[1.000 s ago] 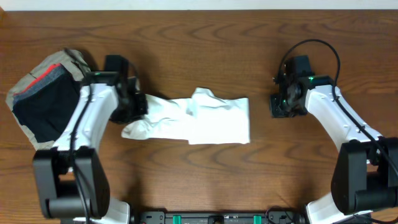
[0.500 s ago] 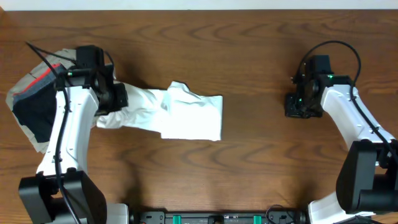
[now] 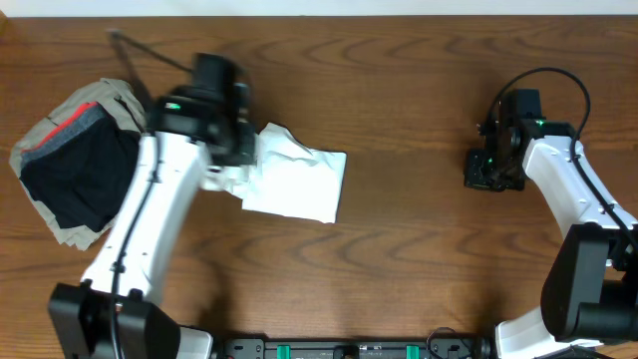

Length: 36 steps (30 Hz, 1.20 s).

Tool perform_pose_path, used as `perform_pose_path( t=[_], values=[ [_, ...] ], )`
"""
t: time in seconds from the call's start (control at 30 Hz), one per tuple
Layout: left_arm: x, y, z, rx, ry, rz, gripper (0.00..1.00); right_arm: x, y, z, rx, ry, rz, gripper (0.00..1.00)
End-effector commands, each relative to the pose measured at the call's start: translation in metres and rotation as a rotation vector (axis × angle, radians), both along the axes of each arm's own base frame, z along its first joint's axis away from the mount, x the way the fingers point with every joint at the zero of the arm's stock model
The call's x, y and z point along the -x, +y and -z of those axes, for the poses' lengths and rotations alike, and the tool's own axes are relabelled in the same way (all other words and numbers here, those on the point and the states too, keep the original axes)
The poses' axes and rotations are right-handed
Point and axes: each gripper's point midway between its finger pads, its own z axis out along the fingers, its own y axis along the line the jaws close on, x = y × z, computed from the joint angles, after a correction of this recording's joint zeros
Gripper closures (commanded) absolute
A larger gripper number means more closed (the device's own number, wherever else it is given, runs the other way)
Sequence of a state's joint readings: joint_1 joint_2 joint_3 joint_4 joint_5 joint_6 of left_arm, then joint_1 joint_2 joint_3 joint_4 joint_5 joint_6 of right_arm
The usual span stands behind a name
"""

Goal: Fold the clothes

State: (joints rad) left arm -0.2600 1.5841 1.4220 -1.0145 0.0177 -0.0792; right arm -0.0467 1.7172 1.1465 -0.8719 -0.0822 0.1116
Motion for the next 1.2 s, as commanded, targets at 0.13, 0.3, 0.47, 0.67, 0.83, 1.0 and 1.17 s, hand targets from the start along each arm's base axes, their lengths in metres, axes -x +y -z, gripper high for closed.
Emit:
perform_pose_path(
  t=[0.13, 0.3, 0.47, 0.67, 0.83, 1.0, 1.17],
  values=[
    [0.029, -0.089, -0.004, 0.021, -0.008, 0.205, 0.94, -0.007, 0.0, -0.011, -0.013, -0.036, 0.018, 0.96],
    [0.047, -0.126, 0.027, -0.017, 0.073, 0.309, 0.94, -0.007, 0.004, -0.011, -0.035, -0.036, 0.015, 0.96],
    [0.053, -0.143, 0.066, -0.063, 0.153, 0.349, 0.94, -0.006, 0.005, -0.011, -0.039, -0.033, 0.014, 0.96],
    [0.049, -0.149, 0.09, -0.074, 0.187, 0.319, 0.83, -0.007, 0.008, -0.012, -0.057, -0.037, 0.011, 0.96],
    [0.044, -0.152, 0.09, -0.06, 0.169, 0.308, 0.68, -0.007, 0.008, -0.012, -0.057, -0.037, 0.011, 0.96],
    [0.047, -0.162, 0.084, -0.003, 0.174, 0.322, 0.66, -0.007, 0.008, -0.012, -0.056, -0.039, 0.011, 0.95],
    [0.036, -0.169, 0.033, 0.071, 0.043, 0.324, 0.57, -0.01, 0.008, -0.012, -0.057, -0.053, 0.002, 0.94]
  ],
)
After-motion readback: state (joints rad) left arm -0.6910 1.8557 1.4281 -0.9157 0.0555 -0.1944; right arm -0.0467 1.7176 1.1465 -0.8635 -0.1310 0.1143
